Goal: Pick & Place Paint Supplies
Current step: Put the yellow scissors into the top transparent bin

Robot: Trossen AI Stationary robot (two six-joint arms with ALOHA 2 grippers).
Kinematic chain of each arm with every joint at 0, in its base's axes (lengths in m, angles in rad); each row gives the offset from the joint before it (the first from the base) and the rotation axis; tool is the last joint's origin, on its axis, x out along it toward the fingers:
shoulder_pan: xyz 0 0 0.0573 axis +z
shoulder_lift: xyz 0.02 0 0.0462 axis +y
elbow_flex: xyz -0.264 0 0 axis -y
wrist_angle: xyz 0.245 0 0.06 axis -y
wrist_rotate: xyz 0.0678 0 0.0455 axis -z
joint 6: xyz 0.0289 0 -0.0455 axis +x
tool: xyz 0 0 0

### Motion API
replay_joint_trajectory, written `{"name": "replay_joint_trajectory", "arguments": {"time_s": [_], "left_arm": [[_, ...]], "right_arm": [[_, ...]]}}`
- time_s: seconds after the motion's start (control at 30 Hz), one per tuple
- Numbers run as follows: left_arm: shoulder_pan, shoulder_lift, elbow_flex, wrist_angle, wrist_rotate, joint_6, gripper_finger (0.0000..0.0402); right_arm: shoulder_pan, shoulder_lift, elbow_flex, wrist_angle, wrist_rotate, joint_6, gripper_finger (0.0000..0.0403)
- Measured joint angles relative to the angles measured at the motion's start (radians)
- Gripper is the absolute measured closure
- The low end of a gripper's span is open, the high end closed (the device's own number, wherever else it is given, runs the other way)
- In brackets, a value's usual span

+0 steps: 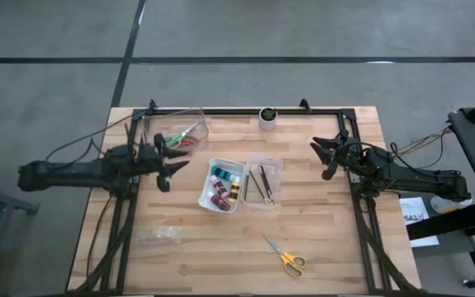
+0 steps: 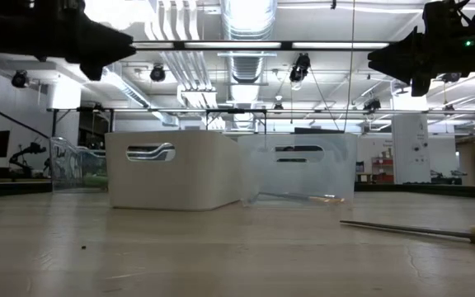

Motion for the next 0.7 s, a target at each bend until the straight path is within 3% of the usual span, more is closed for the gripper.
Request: {"name": "replay_joint_trajectory", "arguments": {"time_s": [0.4,0.7], "left_arm": [[0.000,-0.050,-0.103,0.002,0.000,-0.052,0.0251],[0.000,-0.051,-0.112,-0.004,0.001,-0.188,0.0251]], "right_arm": [[0.000,0.000,0.000,0.000,0.000,0.000,0.0285],[0.000,0.000,0.000,0.000,0.000,0.000,0.0285]]}}
